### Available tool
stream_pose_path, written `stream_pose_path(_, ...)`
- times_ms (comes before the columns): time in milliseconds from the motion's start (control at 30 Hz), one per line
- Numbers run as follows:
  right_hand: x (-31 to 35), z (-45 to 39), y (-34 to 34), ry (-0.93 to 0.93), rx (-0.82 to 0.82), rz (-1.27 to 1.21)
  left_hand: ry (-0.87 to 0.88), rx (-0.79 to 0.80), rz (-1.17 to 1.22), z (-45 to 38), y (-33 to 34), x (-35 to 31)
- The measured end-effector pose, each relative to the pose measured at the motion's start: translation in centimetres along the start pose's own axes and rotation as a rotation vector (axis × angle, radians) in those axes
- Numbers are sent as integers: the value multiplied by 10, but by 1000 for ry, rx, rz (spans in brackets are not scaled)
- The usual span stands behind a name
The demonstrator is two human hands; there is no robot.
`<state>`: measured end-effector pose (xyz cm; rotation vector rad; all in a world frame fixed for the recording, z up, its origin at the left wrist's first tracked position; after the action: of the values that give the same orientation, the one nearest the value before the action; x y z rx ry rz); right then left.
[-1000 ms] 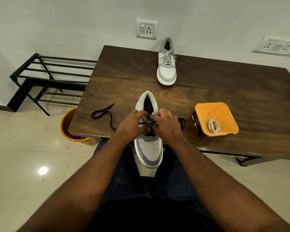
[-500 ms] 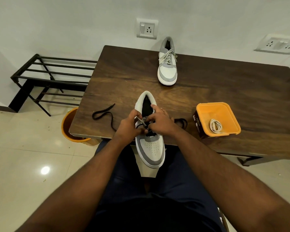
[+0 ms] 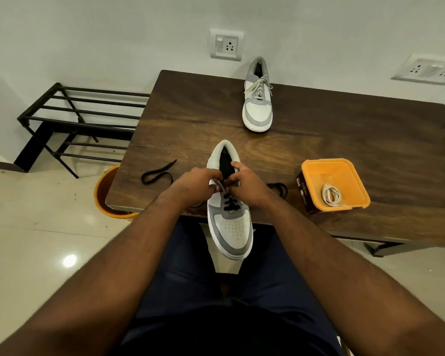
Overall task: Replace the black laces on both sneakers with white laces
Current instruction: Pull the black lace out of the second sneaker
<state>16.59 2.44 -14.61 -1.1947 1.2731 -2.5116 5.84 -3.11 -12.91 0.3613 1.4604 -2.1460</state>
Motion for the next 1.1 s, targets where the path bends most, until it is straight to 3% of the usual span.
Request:
stream_pose_path(167,9,6,3,0,12,176,55,70,-106,-10,-11,-9)
stream_pose_path(500,10,6,11,5,129,212,72,22,-76,-17,-11,-5)
stream_pose_path(733,-6,30,-9,-53,290,50,47,24,-94,-18,-13,-6)
stream_pose_path(800,-16,39,-16,5,259,1,38,42,-94,-18,-12,-9)
stream_pose_path(900,-6,44,-27,15,62,-101,24,53,-97,-19,-11,-10)
stream_pose_path(1100,19,28,-10,64,-19,212,12,32,-39,-14,-11,-8)
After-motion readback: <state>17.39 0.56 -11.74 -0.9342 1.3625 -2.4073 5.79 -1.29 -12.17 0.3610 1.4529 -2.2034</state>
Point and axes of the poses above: each hand's wrist, its own z-axis away from the middle knuckle, its own y-axis out of the palm, x = y × z, the point moved 9 cm from there along -z, towards the middle knuckle, and after that the axes turned 6 degrees about x, right-handed, at the moved point
